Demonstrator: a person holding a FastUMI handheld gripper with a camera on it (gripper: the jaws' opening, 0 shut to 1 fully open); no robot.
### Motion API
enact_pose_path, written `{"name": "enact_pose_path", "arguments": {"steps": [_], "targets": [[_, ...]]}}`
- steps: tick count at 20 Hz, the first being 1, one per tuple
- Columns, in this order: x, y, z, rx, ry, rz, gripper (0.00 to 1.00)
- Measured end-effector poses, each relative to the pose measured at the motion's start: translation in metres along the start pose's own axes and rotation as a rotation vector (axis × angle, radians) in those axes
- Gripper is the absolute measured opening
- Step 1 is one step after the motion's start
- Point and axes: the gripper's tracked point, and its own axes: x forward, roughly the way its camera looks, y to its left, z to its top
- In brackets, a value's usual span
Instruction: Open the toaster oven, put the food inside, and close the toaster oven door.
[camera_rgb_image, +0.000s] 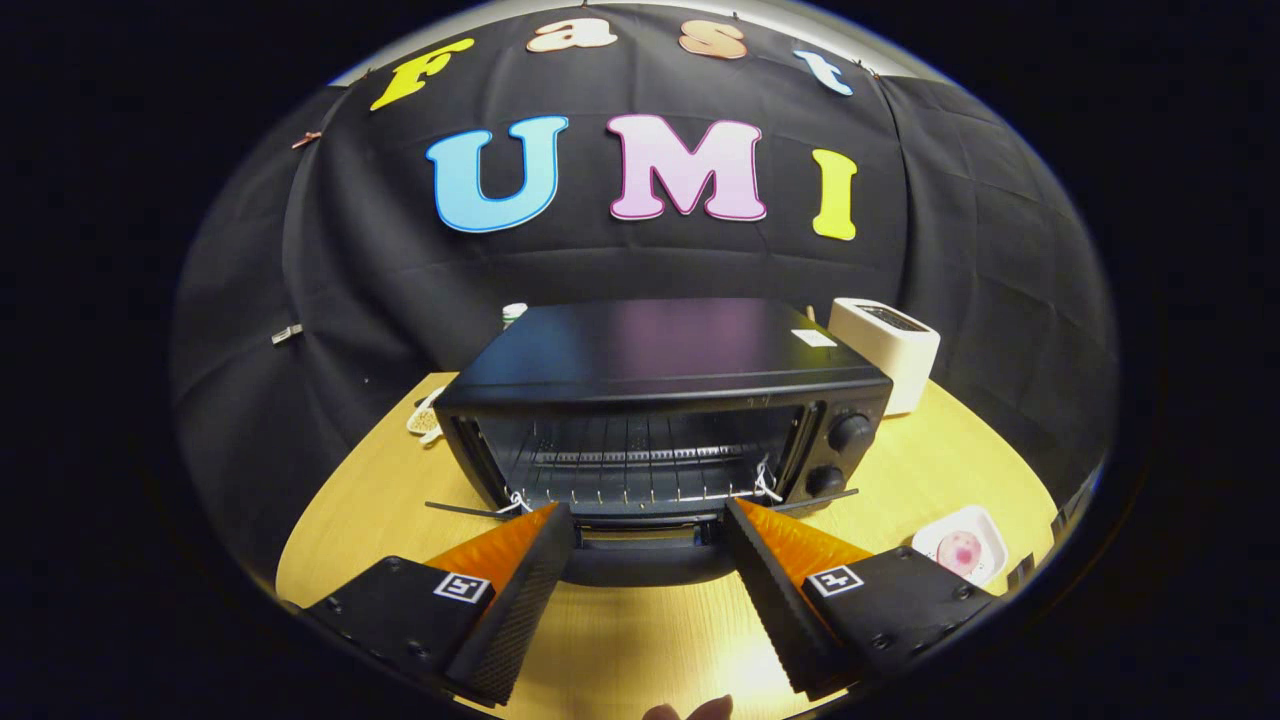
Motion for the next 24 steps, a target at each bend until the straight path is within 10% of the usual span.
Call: {"name": "enact_pose_path", "arguments": {"steps": [16, 24], "targets": [[-0.018, -0.015, -0.136, -0.02, 0.378, 0.035, 0.99], [-0.058, -0.055, -0.066, 0.021, 0.314, 0.225, 0.99]]}}
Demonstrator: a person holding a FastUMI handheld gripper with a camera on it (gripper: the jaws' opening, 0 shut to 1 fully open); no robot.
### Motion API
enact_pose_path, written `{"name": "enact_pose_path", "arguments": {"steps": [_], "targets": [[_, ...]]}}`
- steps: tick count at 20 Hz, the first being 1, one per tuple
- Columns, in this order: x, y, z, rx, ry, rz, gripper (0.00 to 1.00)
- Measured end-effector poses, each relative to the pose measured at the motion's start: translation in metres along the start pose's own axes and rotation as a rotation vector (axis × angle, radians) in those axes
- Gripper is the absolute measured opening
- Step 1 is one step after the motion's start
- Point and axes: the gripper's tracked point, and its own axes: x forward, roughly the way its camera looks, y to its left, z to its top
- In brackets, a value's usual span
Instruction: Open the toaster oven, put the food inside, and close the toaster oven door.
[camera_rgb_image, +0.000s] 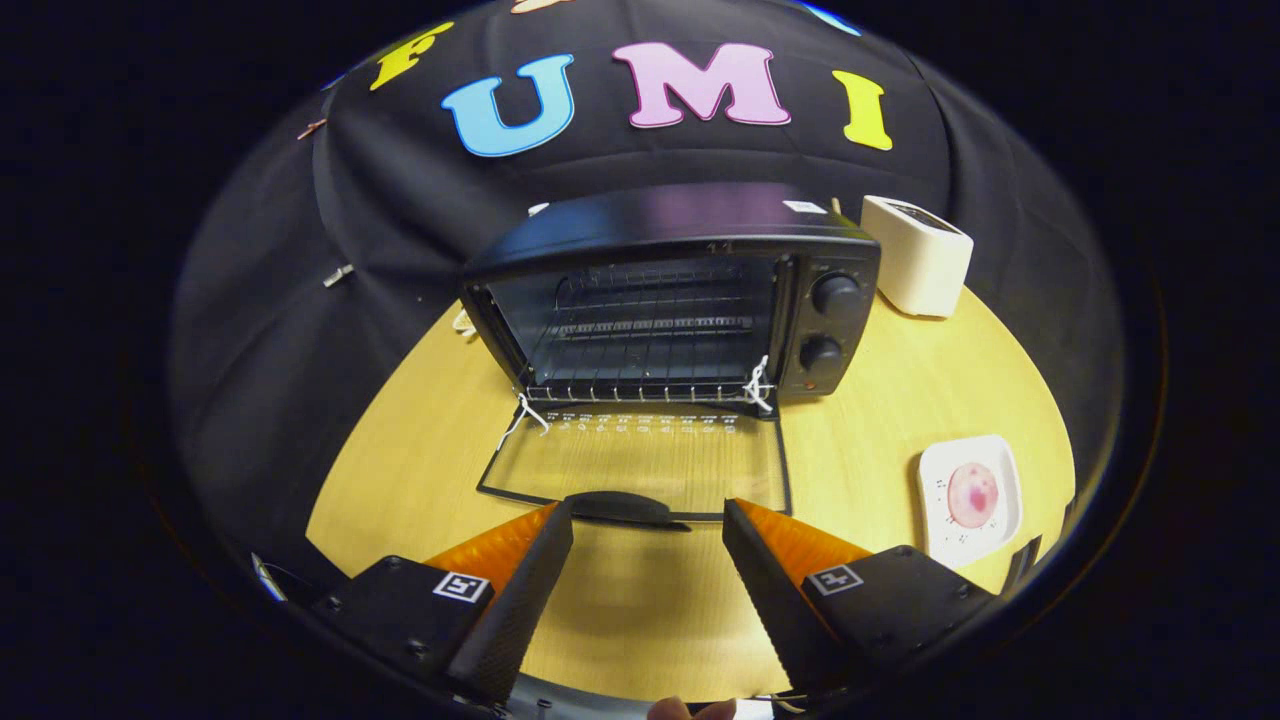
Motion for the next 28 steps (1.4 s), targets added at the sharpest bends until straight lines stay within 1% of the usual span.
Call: {"name": "enact_pose_path", "arguments": {"steps": [2, 4, 8, 11, 15, 17, 19, 20, 21, 22, 24, 27, 28], "targets": [[-0.023, -0.026, 0.01, 0.008, 0.016, 0.032, 0.99], [-0.043, -0.062, 0.021, 0.01, 0.019, 0.039, 0.99], [-0.075, -0.147, 0.032, 0.015, 0.064, 0.015, 0.99], [-0.088, -0.215, 0.02, 0.016, 0.164, -0.018, 0.99], [-0.087, -0.292, -0.004, 0.044, 0.297, -0.048, 0.99], [-0.072, -0.321, -0.011, 0.054, 0.354, -0.062, 0.99], [-0.055, -0.343, -0.019, 0.061, 0.402, -0.059, 0.97], [-0.044, -0.354, -0.023, 0.063, 0.426, -0.064, 0.9], [-0.035, -0.361, -0.028, 0.069, 0.455, -0.064, 0.87], [-0.028, -0.364, -0.033, 0.085, 0.488, -0.063, 0.78], [-0.012, -0.373, -0.045, 0.104, 0.534, -0.07, 0.73], [0.002, -0.385, -0.057, 0.123, 0.585, -0.1, 0.73], [0.007, -0.387, -0.057, 0.14, 0.568, -0.108, 0.62]]}}
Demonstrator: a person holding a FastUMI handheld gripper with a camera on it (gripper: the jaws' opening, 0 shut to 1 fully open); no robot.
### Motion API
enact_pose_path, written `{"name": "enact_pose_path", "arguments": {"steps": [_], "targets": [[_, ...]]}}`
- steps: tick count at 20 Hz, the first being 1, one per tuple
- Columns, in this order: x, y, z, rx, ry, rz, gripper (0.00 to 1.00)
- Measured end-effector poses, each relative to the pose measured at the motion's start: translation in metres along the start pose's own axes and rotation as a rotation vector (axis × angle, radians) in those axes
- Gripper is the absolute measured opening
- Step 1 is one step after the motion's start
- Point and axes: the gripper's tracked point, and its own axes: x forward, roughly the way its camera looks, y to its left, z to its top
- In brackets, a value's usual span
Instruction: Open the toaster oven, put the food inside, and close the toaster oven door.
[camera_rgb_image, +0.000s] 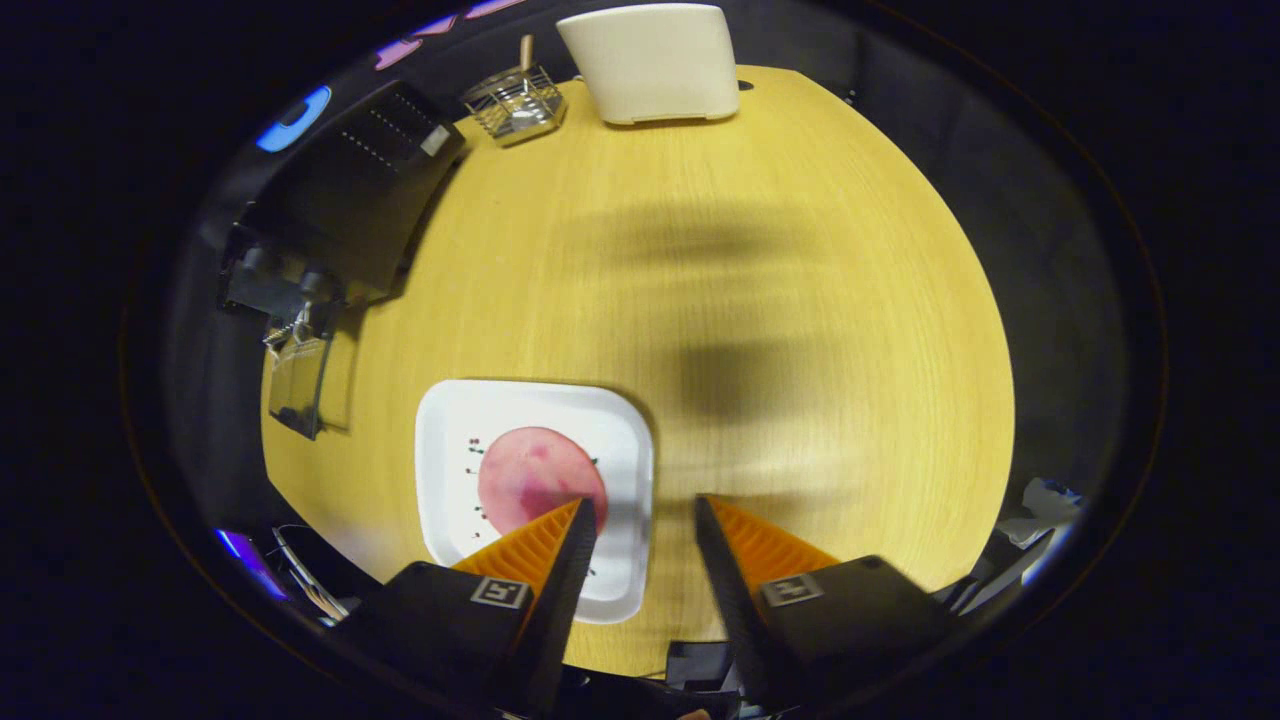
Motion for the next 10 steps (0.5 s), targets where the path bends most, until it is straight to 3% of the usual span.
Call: {"name": "enact_pose_path", "arguments": {"steps": [2, 5, 6, 9, 10], "targets": [[0.0024, 0.0013, 0.0011, 0.041, 0.028, 0.011, 0.39], [-0.0029, 0.0014, -0.0062, 0.058, 0.083, 0.011, 0.39], [0.0054, 0.0042, -0.0068, 0.059, 0.079, 0.01, 0.12], [-0.0009, 0.0046, -0.0043, 0.052, 0.072, 0.034, 0.13], [0.0035, 0.0053, -0.0039, 0.053, 0.063, 0.06, 0.07]]}}
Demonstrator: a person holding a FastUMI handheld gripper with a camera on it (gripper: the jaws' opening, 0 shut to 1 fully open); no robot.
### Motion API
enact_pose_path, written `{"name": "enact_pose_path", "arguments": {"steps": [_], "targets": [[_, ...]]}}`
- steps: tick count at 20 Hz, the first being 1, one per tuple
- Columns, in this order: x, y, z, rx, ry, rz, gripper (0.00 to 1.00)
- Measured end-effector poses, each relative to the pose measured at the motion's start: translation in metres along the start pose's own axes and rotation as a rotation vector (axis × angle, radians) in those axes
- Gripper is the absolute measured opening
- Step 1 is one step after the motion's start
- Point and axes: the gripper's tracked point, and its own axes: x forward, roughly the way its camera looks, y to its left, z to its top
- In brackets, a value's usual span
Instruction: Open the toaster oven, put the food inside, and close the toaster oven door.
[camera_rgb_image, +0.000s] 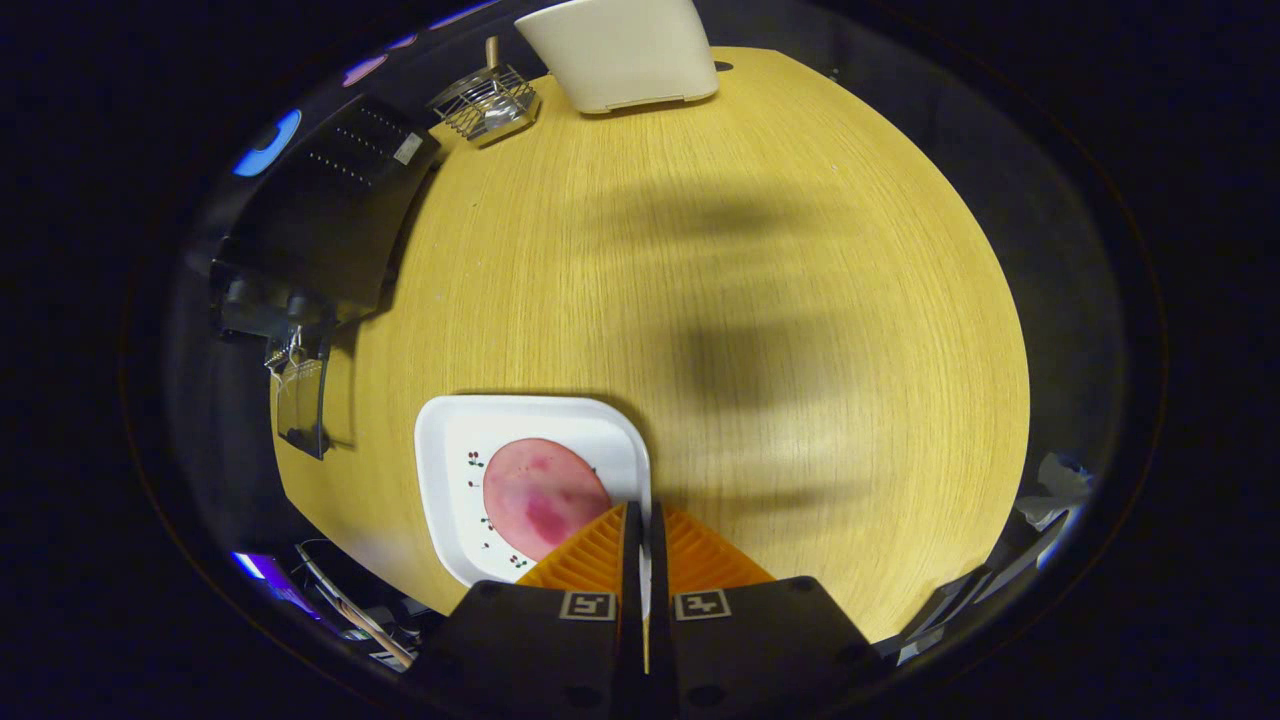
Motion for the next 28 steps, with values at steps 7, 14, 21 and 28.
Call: {"name": "enact_pose_path", "arguments": {"steps": [7, 14, 21, 28], "targets": [[-0.017, 0.003, -0.014, 0.191, -0.005, 0.202, 0.05], [-0.041, 0.031, -0.026, 0.34, -0.052, 0.318, 0.05], [-0.074, 0.103, -0.048, 0.408, -0.113, 0.342, 0.05], [-0.083, 0.201, -0.048, 0.442, -0.201, 0.326, 0.05]]}}
